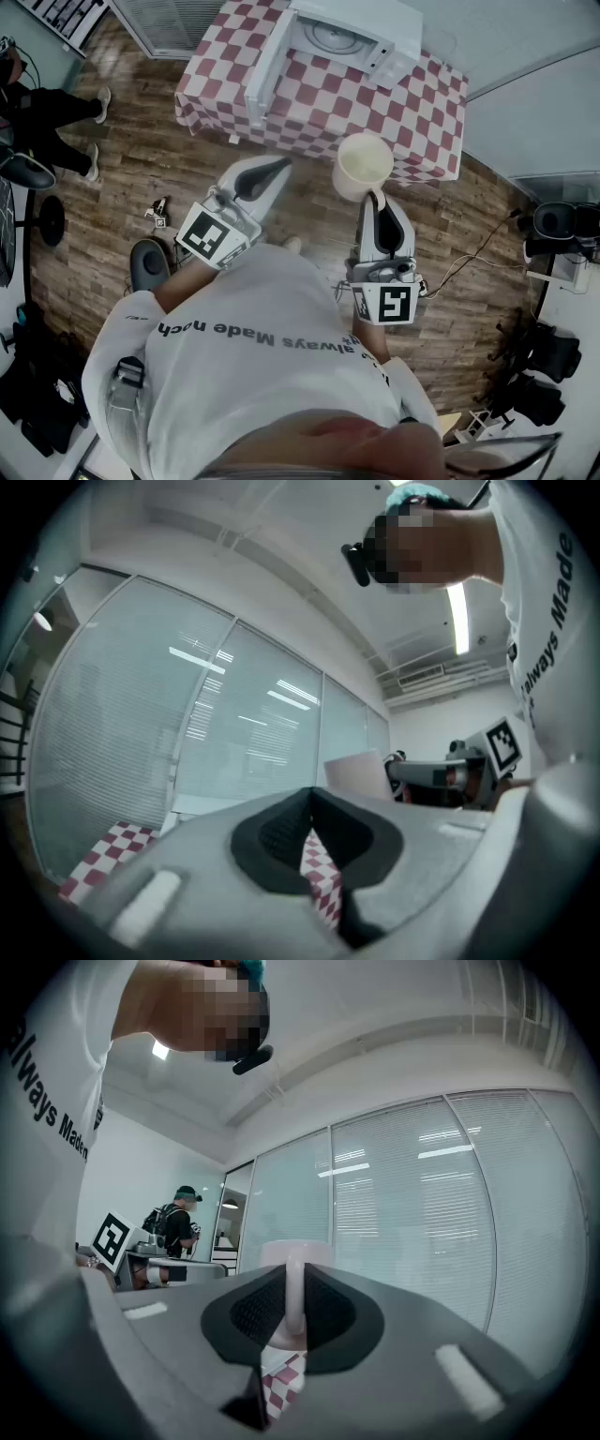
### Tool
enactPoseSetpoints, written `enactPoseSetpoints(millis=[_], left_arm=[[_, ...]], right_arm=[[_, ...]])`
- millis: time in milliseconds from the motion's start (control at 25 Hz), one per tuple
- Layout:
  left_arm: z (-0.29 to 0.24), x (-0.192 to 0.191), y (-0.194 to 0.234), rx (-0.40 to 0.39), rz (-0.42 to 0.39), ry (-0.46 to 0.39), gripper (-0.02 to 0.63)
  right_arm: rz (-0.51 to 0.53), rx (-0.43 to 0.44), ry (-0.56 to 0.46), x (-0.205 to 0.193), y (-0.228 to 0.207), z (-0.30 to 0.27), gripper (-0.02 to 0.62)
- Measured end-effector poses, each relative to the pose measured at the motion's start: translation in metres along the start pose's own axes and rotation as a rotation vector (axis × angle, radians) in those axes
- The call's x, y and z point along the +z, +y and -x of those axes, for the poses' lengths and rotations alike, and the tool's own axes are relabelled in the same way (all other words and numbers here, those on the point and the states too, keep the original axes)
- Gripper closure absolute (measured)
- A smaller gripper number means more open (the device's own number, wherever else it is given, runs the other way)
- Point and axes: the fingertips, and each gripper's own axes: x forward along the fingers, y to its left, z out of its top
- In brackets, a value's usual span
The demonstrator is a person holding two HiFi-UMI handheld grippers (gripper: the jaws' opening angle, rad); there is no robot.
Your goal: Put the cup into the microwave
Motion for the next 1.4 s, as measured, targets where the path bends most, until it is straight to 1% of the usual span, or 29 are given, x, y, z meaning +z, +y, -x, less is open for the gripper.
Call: enactPoseSetpoints(millis=[200, 360, 520, 880, 1080, 1200, 1400], left_arm=[[-0.004, -0.001, -0.002, -0.001, 0.004, 0.001, 0.601], [-0.008, -0.002, -0.008, -0.002, 0.005, 0.003, 0.603], [-0.011, -0.004, -0.017, 0.0, 0.005, 0.006, 0.603], [-0.033, -0.009, -0.044, 0.013, -0.002, 0.017, 0.601], [-0.046, -0.011, -0.062, 0.022, -0.008, 0.005, 0.603], [-0.053, -0.011, -0.066, 0.029, -0.003, -0.002, 0.603], [-0.062, -0.015, -0.065, 0.028, 0.001, 0.009, 0.603]], right_arm=[[-0.007, -0.002, -0.011, 0.001, -0.004, 0.002, 0.558], [-0.018, 0.005, -0.031, 0.003, -0.009, 0.007, 0.558], [-0.026, 0.006, -0.031, 0.001, -0.014, 0.014, 0.558], [-0.038, 0.012, -0.045, 0.001, -0.043, 0.037, 0.558], [-0.034, 0.024, -0.051, -0.001, -0.058, 0.053, 0.558], [-0.02, 0.028, -0.056, 0.0, -0.065, 0.057, 0.558], [-0.028, 0.036, -0.057, 0.0, -0.073, 0.054, 0.558]])
